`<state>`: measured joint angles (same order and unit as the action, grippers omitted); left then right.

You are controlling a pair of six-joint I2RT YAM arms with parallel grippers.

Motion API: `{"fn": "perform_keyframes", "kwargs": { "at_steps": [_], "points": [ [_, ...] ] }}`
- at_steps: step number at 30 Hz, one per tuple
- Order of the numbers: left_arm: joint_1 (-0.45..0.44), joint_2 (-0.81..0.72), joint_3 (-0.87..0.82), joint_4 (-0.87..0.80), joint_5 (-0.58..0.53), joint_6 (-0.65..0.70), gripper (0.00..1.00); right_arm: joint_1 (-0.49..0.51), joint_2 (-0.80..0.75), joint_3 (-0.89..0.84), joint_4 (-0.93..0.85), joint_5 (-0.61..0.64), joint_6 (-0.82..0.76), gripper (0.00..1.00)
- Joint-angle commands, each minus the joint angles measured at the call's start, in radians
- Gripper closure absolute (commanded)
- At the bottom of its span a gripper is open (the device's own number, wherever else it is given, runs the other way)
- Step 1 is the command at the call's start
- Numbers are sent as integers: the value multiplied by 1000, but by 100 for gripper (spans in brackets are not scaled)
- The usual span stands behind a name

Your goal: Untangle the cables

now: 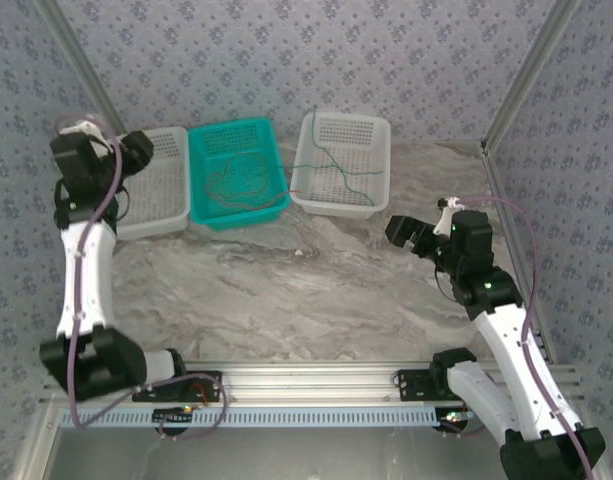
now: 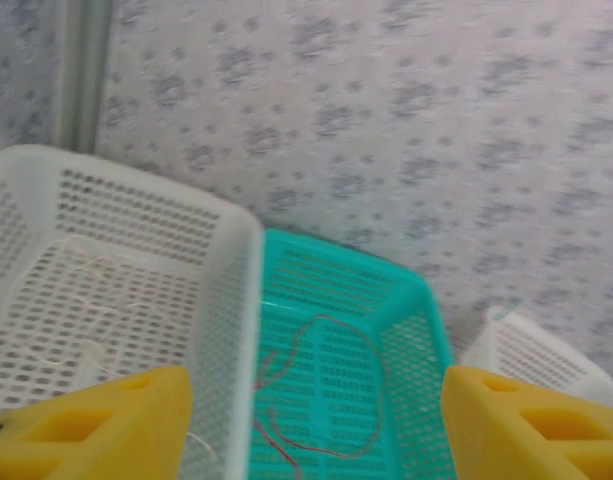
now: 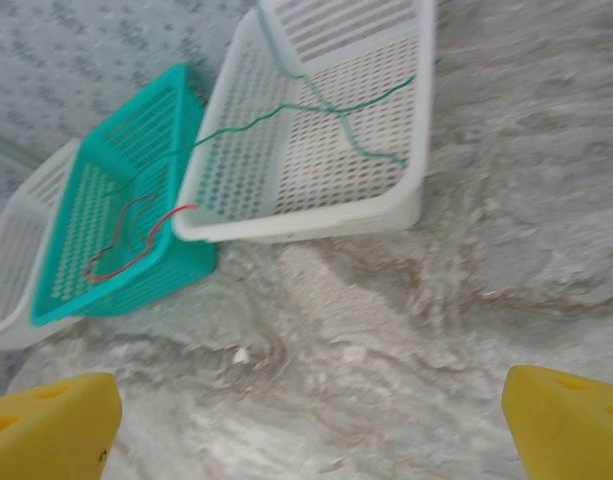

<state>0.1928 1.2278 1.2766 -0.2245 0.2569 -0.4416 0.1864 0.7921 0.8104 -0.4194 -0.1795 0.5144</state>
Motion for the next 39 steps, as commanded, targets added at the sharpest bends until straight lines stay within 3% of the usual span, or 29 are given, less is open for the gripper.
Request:
{"fn": "perform_keyframes", "kwargs": {
  "at_steps": [1, 9, 12, 16, 21, 27, 30, 31, 32, 34, 35, 37, 39],
  "points": [
    [-147, -149, -108, 88, -111, 12, 33, -28, 17, -11, 13, 163, -53, 0],
    [-564, -377, -364, 86, -422, 91, 32, -153, 88, -75, 92, 280, -106, 1],
    [-693, -385, -427, 65, -518, 104, 32, -171, 127, -98, 117, 396, -98, 3],
    [-832, -346, -520, 79, -619, 97, 29, -165, 213, -149, 277, 471, -211, 0],
    [-905, -291, -563, 69, -689, 124, 13, -166, 348, -251, 566, 548, -292, 0],
    [-908, -325, -596, 90, -713, 182, 6, -164, 602, -198, 716, 608, -392, 0],
    [-906, -341, -601, 86, -740, 206, 1, -161, 709, -224, 846, 646, -395, 0],
    [-908, -344, -602, 82, -747, 214, 1, -156, 743, -257, 983, 648, -456, 0],
    [-908, -344, -600, 78, -753, 220, 1, -142, 727, -258, 940, 631, -432, 0],
    [-907, -349, -600, 72, -771, 233, 1, -127, 714, -325, 1060, 572, -515, 0],
    [-907, -351, -600, 68, -777, 241, 1, -139, 700, -346, 1066, 547, -476, 0],
    [-906, -357, -601, 61, -805, 251, 1, -174, 694, -385, 1131, 417, -510, 0],
    [-907, -367, -608, 53, -829, 261, 1, -192, 761, -452, 1339, 333, -526, 0]
  ]
}}
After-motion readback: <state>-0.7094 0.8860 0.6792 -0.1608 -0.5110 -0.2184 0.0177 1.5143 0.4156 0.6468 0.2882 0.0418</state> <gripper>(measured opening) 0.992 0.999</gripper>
